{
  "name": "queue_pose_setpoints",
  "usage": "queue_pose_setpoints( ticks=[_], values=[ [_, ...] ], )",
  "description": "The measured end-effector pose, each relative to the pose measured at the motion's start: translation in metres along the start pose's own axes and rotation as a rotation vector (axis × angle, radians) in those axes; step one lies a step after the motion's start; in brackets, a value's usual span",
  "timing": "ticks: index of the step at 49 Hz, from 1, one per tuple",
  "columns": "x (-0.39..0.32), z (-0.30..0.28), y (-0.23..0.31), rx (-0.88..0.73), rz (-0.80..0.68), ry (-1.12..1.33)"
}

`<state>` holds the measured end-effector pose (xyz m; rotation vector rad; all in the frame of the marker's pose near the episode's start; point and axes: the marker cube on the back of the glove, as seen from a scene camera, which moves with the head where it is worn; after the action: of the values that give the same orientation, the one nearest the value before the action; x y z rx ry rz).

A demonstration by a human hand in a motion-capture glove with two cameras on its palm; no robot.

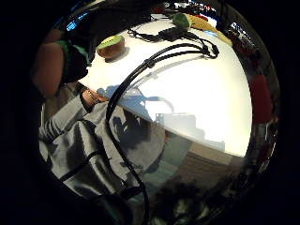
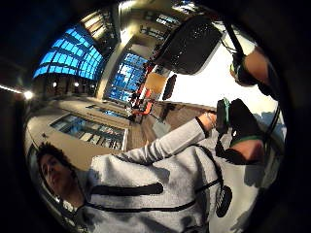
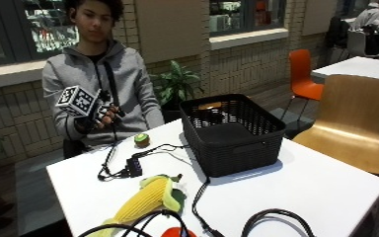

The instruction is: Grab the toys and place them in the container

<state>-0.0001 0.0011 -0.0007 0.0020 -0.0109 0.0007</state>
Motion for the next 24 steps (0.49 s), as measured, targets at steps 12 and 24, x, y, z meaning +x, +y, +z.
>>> queue_pose_setpoints(
  ticks=[12, 24],
  values=[
    [0.002, 0.001, 0.008, 0.026, -0.006, -0.048],
    [0.006, 0.009, -0.009, 0.048, 0.085, 0.032]
  ],
)
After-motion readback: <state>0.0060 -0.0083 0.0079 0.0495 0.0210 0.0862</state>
